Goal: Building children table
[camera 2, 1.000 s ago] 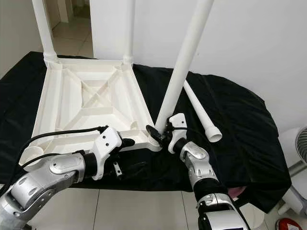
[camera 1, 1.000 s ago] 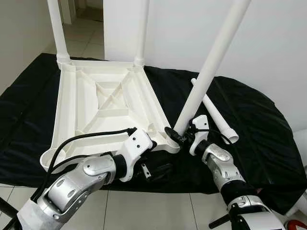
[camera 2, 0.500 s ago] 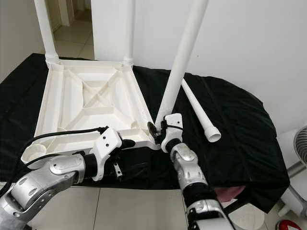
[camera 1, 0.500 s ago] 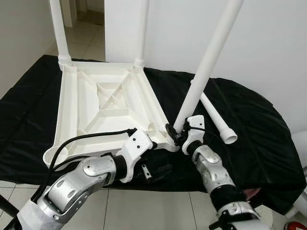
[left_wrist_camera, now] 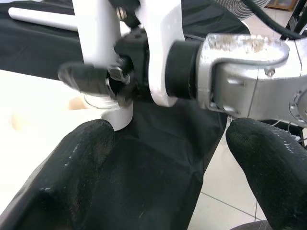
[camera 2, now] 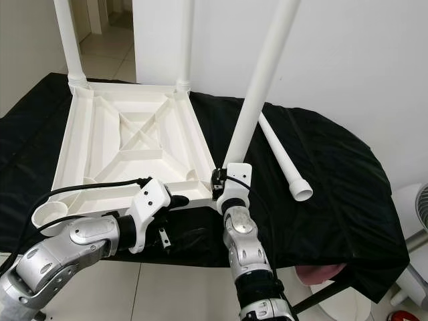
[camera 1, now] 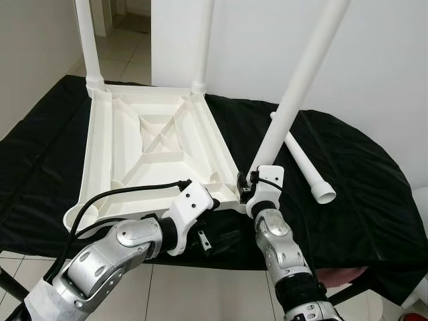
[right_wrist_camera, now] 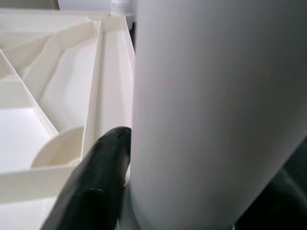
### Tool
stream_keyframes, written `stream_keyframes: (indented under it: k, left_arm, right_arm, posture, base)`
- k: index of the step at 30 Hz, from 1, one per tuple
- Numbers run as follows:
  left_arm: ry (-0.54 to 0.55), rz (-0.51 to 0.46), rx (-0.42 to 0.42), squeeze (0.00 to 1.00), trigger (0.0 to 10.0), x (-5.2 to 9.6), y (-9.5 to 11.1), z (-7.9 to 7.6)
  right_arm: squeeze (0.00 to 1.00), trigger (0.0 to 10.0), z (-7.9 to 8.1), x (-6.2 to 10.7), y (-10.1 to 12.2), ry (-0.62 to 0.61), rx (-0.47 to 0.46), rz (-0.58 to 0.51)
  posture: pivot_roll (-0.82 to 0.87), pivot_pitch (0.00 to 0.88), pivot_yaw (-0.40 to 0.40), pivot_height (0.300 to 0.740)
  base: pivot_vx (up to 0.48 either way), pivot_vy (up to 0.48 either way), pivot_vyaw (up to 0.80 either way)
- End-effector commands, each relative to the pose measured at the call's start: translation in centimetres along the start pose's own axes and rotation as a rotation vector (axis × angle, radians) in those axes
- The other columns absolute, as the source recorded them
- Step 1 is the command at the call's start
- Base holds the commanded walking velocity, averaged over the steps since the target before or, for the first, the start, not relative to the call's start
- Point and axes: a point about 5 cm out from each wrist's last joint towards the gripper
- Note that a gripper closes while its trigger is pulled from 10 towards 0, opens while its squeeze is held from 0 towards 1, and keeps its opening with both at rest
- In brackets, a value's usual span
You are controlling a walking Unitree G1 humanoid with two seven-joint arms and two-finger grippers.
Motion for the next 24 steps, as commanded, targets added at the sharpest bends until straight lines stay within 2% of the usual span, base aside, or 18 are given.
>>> stream_keyframes:
  k: [1,9,13,14,15,16,20,24]
  left_arm:
    - [-0.122,0.026,-0.007,0.00,10.0,-0.1,-0.1,-0.7]
    - [-0.107,0.025,-0.018,0.00,10.0,-0.1,-0.1,-0.3]
    - [-0.066,0.009,-0.034,0.00,10.0,-0.4,0.3,0.7]
    - [-0.052,0.003,-0.043,0.00,10.0,-0.4,0.5,1.1]
    - [-0.028,-0.008,-0.055,0.00,10.0,-0.5,0.8,1.7]
    - [-0.028,-0.008,-0.055,0.00,10.0,-0.5,0.8,1.7]
    - [0.047,-0.045,-0.094,0.00,10.0,-0.5,1.8,3.3]
    - [0.099,-0.068,-0.118,0.00,10.0,-0.5,2.5,4.4]
  right_arm:
    - [1.00,10.0,-0.7,0.4,-0.9,-0.020,0.017,0.041]
    - [1.00,10.0,-1.6,1.1,-0.2,-0.031,0.021,-0.021]
    - [1.00,10.0,-2.2,1.9,-0.4,-0.023,0.043,-0.036]
    - [0.26,10.0,-2.3,2.3,-0.5,-0.006,0.043,-0.043]
    - [0.00,10.0,-2.3,2.7,-0.8,0.026,0.024,-0.039]
    - [0.00,10.0,-2.3,2.7,-0.8,0.026,0.024,-0.039]
    - [0.00,10.0,-2.2,3.9,-1.3,0.119,0.005,-0.048]
    - [0.00,10.0,-2.3,4.4,-1.7,0.147,0.005,-0.048]
  posture:
    - [0.04,0.000,-0.155,0.740]
    - [0.03,0.000,-0.157,0.740]
    - [0.03,0.000,-0.156,0.740]
    - [0.03,0.000,-0.155,0.740]
    - [0.02,0.000,-0.152,0.740]
    - [0.02,0.000,-0.152,0.740]
    - [0.02,0.000,-0.147,0.740]
    - [0.01,0.000,-0.140,0.740]
  base:
    - [0.000,0.000,0.00]
    - [0.000,0.000,0.00]
    - [0.000,0.000,0.00]
    - [0.000,0.000,0.00]
    - [0.000,0.000,0.00]
    - [0.000,0.000,0.00]
    - [0.000,0.000,0.00]
    - [0.000,0.000,0.00]
Point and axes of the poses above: a point about 5 cm out from each wrist's last joint towards the gripper, its own x axis pointing back from the gripper into the wrist, its own y axis along the axis of the wrist's last joint, z = x × y, and after that the axes turned 8 degrees about x, right-handed
